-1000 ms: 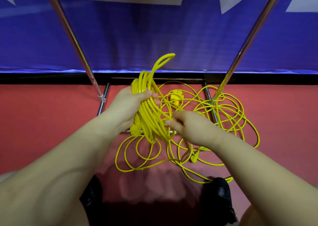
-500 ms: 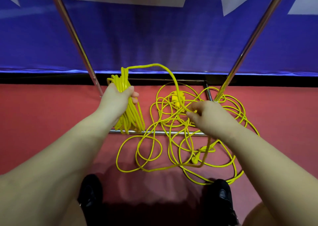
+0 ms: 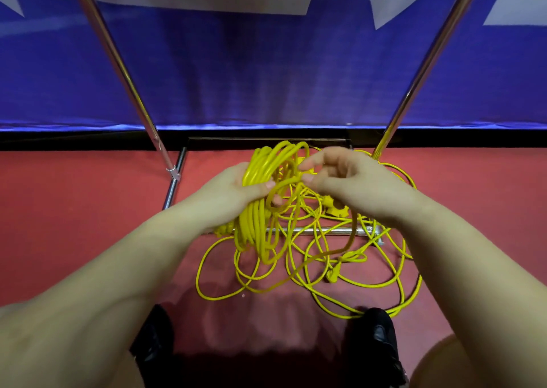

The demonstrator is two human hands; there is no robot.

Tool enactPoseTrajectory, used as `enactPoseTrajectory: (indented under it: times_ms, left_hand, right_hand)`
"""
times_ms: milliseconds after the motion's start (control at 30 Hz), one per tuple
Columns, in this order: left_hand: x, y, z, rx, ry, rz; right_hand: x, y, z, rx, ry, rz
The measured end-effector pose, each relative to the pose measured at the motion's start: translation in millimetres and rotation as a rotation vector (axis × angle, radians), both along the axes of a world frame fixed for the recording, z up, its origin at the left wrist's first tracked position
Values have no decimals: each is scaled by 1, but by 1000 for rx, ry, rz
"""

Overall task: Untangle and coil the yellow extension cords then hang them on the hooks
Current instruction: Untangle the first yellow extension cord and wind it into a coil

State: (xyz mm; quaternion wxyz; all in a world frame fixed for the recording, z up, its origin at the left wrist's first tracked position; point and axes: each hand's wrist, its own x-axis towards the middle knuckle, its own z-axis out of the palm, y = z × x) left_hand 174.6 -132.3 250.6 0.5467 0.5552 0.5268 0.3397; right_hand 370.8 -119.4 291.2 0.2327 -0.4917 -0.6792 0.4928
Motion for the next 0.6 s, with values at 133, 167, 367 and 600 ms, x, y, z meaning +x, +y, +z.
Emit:
enactPoseTrajectory:
  times_ms: [133, 167, 367, 600]
  left_hand:
    - [8, -4, 1, -94, -164, -42]
    - [9, -5, 2, -116, -177, -47]
    - [17, -8, 3, -159, -206, -53]
    - [16, -6, 7, -103, -222, -31]
  right_hand:
    - [6, 7, -5, 190, -62, -147]
    - [7, 8, -5, 229, -123, -138]
    - [1, -1, -5, 80, -288, 198]
    - [6, 1, -15, -92, -452, 144]
